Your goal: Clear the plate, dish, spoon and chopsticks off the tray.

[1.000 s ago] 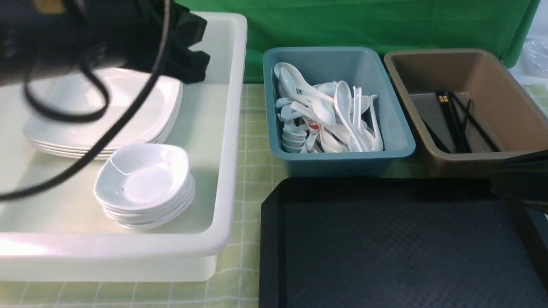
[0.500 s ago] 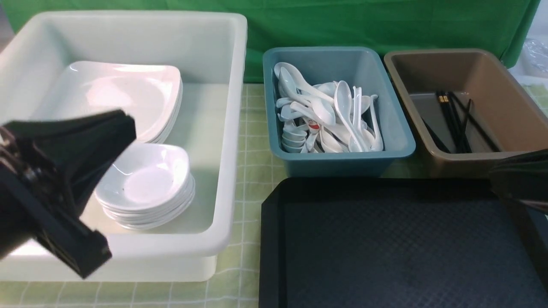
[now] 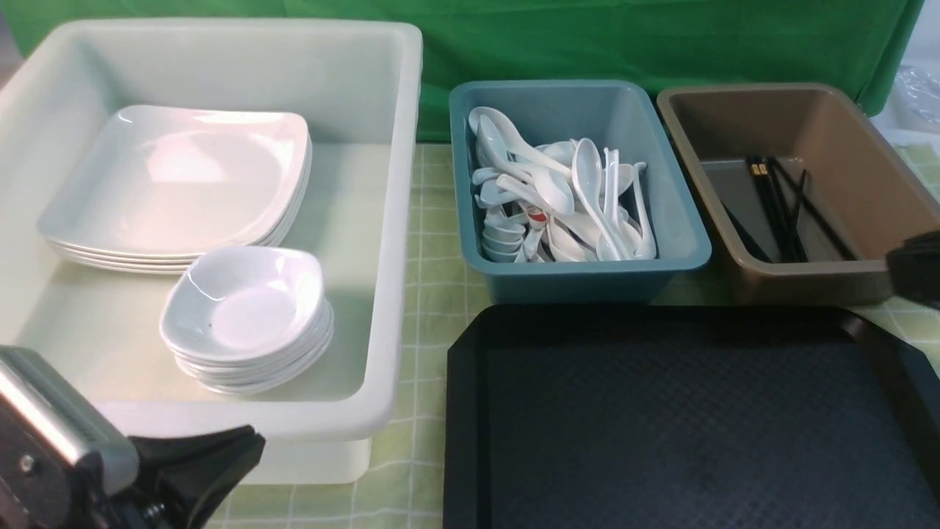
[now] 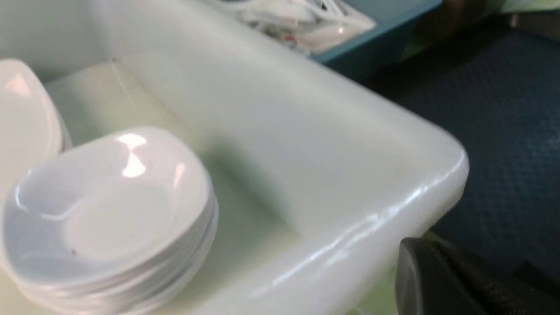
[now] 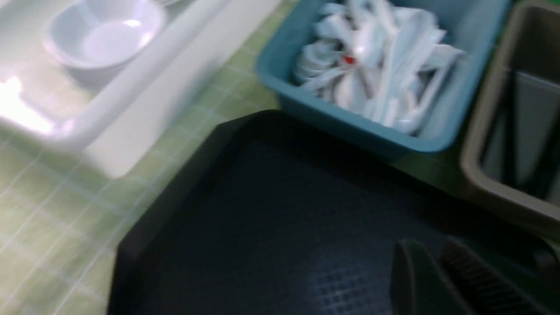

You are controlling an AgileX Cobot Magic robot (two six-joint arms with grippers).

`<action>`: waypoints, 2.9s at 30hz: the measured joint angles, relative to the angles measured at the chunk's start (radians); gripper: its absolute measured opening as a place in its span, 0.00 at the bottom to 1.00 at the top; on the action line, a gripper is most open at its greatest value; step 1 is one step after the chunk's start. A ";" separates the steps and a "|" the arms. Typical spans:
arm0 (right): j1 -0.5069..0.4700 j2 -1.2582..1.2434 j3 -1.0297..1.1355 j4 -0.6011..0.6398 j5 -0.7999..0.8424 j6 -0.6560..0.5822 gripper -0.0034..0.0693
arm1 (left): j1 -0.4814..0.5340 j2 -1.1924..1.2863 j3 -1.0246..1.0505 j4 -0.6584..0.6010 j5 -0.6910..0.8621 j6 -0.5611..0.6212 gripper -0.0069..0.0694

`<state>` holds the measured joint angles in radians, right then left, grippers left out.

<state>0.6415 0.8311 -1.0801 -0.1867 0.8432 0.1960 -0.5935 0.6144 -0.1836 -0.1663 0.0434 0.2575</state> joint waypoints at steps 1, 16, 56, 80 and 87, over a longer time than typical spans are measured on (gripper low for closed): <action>-0.009 -0.003 0.000 0.004 -0.001 -0.001 0.20 | 0.000 0.000 0.003 0.002 0.000 0.000 0.10; -0.648 -0.671 0.934 0.338 -0.676 -0.447 0.07 | 0.000 0.000 0.109 0.010 0.004 0.000 0.10; -0.671 -0.830 1.085 0.324 -0.589 -0.285 0.15 | 0.042 -0.044 0.111 0.038 -0.125 -0.030 0.10; -0.671 -0.830 1.086 0.324 -0.589 -0.282 0.24 | 0.614 -0.616 0.191 -0.017 0.196 -0.076 0.10; -0.671 -0.830 1.086 0.324 -0.589 -0.282 0.28 | 0.615 -0.616 0.191 -0.017 0.194 -0.076 0.10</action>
<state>-0.0290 0.0009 0.0058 0.1371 0.2547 -0.0863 0.0217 -0.0013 0.0071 -0.1835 0.2377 0.1815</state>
